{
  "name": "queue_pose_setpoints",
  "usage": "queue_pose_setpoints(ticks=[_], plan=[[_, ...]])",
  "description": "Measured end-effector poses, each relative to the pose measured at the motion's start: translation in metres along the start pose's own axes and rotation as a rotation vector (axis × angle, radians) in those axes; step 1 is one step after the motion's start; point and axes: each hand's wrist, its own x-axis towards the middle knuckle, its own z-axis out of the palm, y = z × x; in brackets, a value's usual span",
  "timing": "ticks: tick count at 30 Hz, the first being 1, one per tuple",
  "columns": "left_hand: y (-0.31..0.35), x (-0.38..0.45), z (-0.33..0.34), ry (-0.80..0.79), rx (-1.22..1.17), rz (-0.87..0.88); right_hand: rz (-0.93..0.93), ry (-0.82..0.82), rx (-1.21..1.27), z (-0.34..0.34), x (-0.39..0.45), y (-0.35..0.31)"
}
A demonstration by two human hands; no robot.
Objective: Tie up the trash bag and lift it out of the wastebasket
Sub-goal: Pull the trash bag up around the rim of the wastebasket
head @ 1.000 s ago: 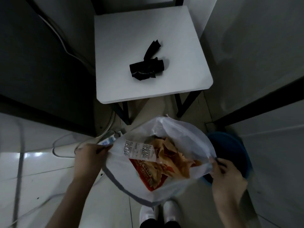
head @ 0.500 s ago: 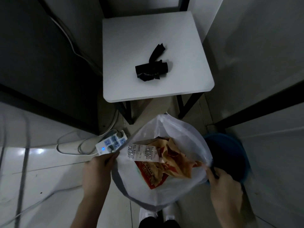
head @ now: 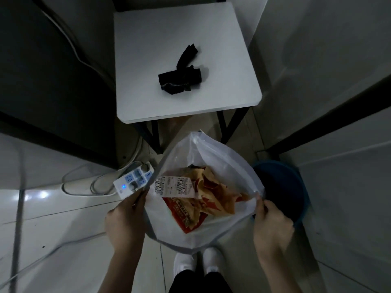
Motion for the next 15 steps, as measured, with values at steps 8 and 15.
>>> queue_pose_setpoints(ticks=[8, 15], plan=[[0.001, -0.008, -0.007, 0.006, 0.045, 0.036, -0.016, -0.058, 0.060, -0.008, 0.008, -0.005], [0.002, -0.008, -0.017, 0.033, 0.001, 0.011, -0.008, 0.168, 0.151, -0.029, 0.001, -0.011]])
